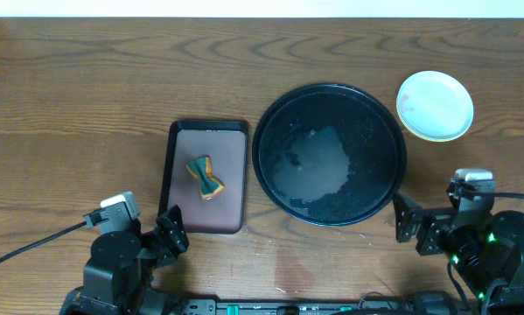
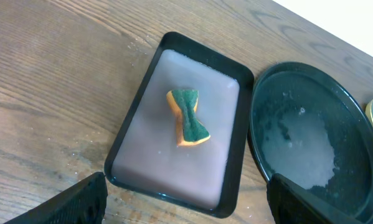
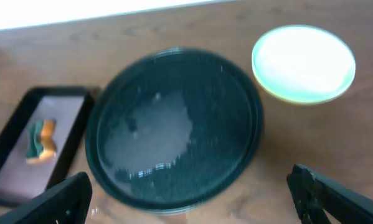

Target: Clean dirty plates on tray and stack at the side

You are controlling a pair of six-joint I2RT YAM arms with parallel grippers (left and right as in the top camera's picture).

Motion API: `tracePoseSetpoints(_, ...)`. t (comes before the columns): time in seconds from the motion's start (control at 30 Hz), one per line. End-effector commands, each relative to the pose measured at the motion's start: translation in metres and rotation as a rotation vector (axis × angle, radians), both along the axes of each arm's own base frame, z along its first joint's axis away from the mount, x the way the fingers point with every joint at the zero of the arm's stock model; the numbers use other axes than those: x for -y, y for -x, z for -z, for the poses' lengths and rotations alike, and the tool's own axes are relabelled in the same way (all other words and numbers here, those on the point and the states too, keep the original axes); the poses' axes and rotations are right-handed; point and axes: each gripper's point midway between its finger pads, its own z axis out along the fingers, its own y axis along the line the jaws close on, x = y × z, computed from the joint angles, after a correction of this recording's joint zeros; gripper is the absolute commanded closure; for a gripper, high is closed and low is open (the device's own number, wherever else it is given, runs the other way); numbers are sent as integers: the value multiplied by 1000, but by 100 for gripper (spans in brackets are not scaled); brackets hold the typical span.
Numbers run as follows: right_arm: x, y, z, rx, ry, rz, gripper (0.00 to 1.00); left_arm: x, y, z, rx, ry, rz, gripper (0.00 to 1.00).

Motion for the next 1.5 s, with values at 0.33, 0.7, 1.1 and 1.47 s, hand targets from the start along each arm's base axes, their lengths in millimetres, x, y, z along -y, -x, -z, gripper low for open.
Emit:
tracePoseSetpoints(0.33, 13, 7, 14, -20, 111, 22, 1, -3, 0, 1, 3, -12, -15, 17)
tracePoseSetpoints(0.7, 4, -42, 51, 339, 66, 8, 1, -3, 0, 1, 2, -11, -15, 17)
tracePoseSetpoints(1.1, 18, -52, 55, 640, 65, 102, 1, -3, 0, 1, 3, -12, -15, 17)
tracePoseSetpoints(1.47, 38, -53, 81, 608, 106, 207, 1, -3, 0, 1, 3, -12, -15, 16)
